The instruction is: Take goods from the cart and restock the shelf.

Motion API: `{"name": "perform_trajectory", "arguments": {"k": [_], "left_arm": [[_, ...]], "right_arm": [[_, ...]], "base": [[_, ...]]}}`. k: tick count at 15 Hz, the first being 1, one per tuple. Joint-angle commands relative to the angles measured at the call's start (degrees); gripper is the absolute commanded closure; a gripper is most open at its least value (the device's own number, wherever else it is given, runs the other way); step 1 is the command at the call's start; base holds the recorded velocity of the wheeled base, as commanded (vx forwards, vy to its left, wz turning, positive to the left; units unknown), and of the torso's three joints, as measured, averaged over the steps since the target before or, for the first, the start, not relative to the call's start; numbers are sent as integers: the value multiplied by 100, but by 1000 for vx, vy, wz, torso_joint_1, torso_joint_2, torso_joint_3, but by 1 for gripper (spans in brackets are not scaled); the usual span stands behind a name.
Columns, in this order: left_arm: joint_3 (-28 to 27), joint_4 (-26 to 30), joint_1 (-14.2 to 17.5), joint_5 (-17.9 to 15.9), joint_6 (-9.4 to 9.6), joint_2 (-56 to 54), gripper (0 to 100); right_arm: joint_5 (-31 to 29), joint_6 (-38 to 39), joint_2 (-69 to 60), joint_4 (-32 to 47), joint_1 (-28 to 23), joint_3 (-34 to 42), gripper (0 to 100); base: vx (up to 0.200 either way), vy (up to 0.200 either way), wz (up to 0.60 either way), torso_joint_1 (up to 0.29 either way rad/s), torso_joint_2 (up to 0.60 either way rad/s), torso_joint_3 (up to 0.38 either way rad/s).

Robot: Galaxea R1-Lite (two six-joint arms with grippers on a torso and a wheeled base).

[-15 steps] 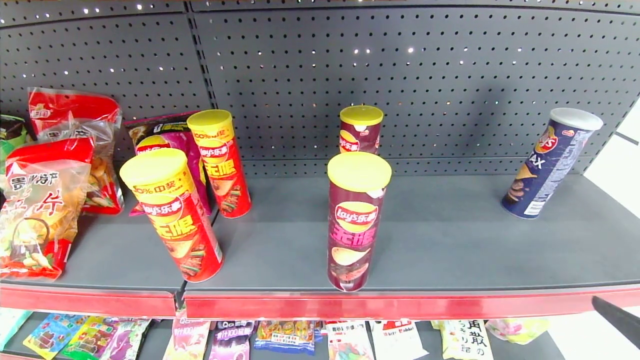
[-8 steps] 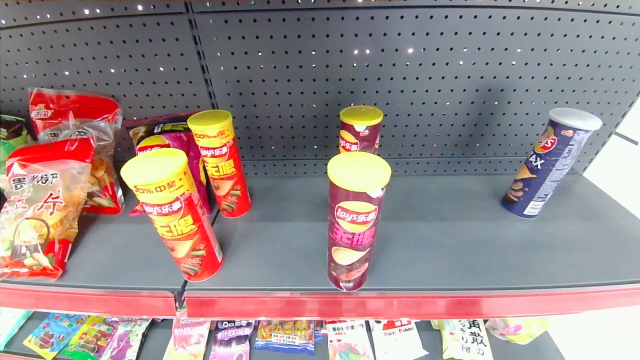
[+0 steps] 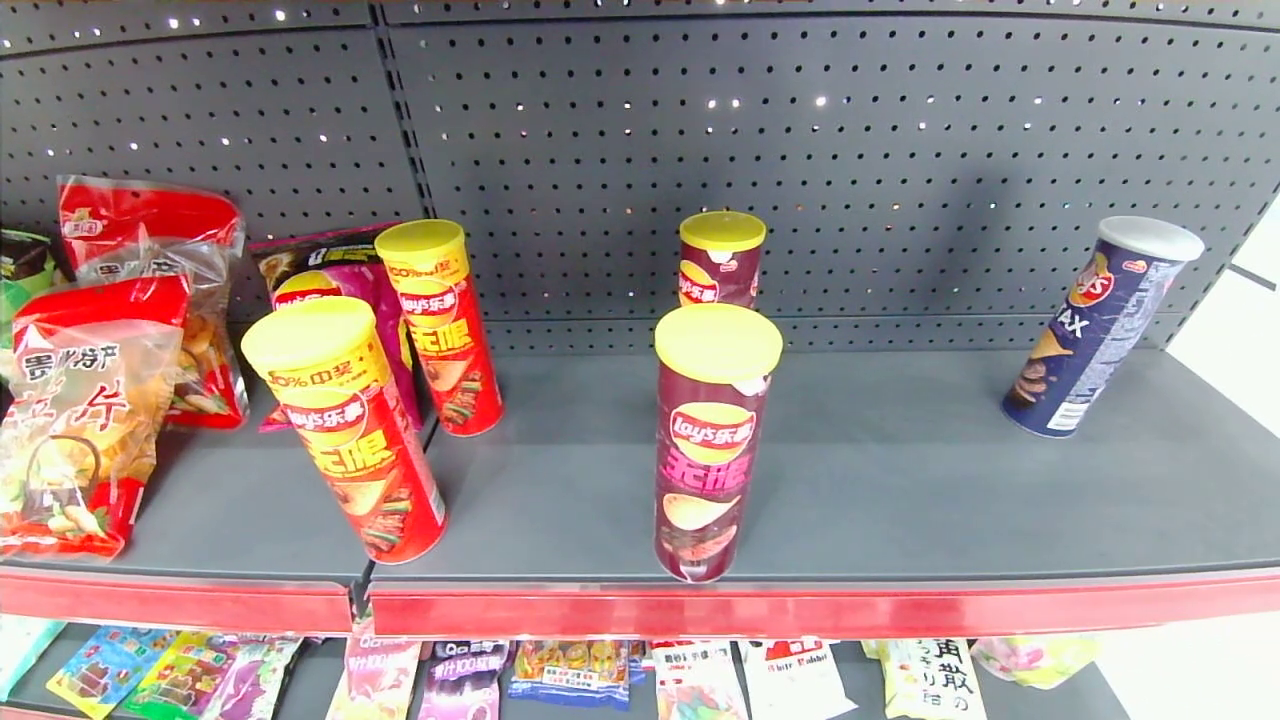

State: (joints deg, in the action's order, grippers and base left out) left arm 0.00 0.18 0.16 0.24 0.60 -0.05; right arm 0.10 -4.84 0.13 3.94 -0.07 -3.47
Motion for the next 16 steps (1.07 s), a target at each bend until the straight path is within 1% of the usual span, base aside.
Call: {"name": "perform_trajectory", "arguments": {"k": [1,3,4,5,6,7,8,16], "left_arm": [[0,-1,2,2,2,5,0],[0,-1,2,-7,11,5,0],[0,-1,2,-7,11,5,0],[-9,-1,2,-7,11,5,0],[0,-1,2,-7,11,5,0],[-9,-1,2,-16,11,5,0],[0,-1,2,-16,11,5,0],[0,-1,2,-7,19,5,0]], "right_arm": [[52,36,-13,-7,-1,13,0],[-54,581,-13,-16,-1,49,0],[-238,422,-13,-473,-1,242,0],[-317,361,-13,-772,-1,347,0],[-291,414,-13,-693,-1,347,0],[-98,581,-13,-490,-1,347,0],[-27,502,-13,-332,7,330,0],[-27,510,-13,-376,7,347,0]], "base": [[0,0,0,0,0,0],[0,0,0,0,0,0],[0,0,0,0,0,0],[0,0,0,0,0,0],[0,0,0,0,0,0],[0,0,0,0,0,0],[0,0,0,0,0,0],[0,0,0,0,0,0]]}}
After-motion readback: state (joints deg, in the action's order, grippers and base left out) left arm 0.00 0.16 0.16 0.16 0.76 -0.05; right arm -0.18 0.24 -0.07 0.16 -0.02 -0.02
